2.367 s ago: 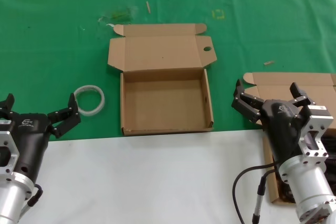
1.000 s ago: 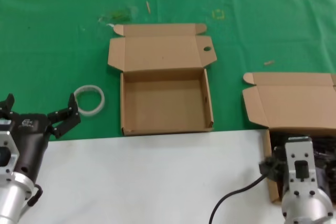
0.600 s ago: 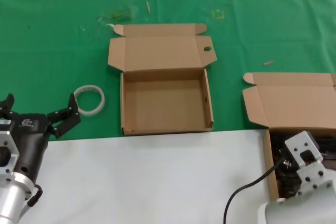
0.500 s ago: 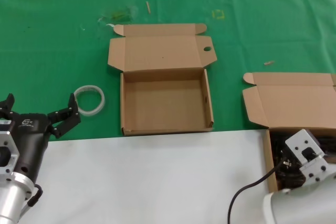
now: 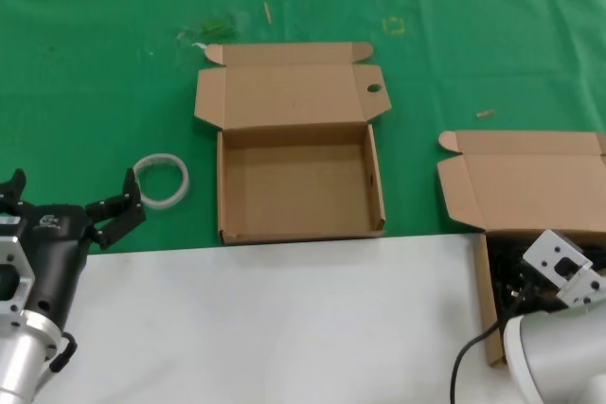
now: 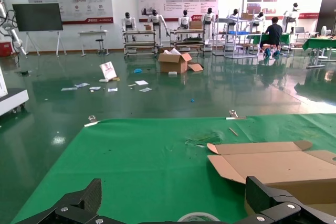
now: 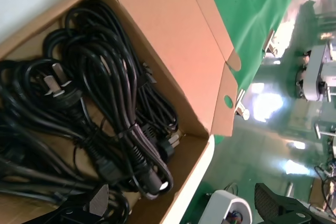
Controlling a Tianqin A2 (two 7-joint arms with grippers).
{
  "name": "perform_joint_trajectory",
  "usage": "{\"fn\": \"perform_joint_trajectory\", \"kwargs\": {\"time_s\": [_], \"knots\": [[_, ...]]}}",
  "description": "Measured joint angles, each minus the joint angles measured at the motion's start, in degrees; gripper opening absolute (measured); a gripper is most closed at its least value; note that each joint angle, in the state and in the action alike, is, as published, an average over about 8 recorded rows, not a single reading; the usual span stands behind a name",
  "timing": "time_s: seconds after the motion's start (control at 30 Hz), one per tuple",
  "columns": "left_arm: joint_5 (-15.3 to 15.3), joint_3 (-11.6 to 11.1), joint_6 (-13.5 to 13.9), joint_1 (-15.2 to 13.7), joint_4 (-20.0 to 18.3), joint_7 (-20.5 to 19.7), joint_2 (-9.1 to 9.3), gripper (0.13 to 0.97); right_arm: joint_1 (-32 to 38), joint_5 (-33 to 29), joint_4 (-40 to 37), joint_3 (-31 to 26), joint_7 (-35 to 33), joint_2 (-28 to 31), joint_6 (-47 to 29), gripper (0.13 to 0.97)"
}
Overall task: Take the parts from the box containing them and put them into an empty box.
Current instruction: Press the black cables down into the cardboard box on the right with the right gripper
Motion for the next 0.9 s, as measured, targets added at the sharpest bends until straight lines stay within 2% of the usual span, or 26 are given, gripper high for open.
{"fn": "perform_joint_trajectory", "kwargs": {"time_s": [0.5,0.9], "knots": [[0.01,0.0,0.0,0.0,0.0,0.01,0.0,0.966,3.12,1.34,-8.45,3.07,-1.6,-0.02,-8.22,0.966],[0.01,0.0,0.0,0.0,0.0,0.01,0.0,0.966,3.6,1.54,-11.46,3.37,-1.13,-0.02,-10.74,0.966]]}}
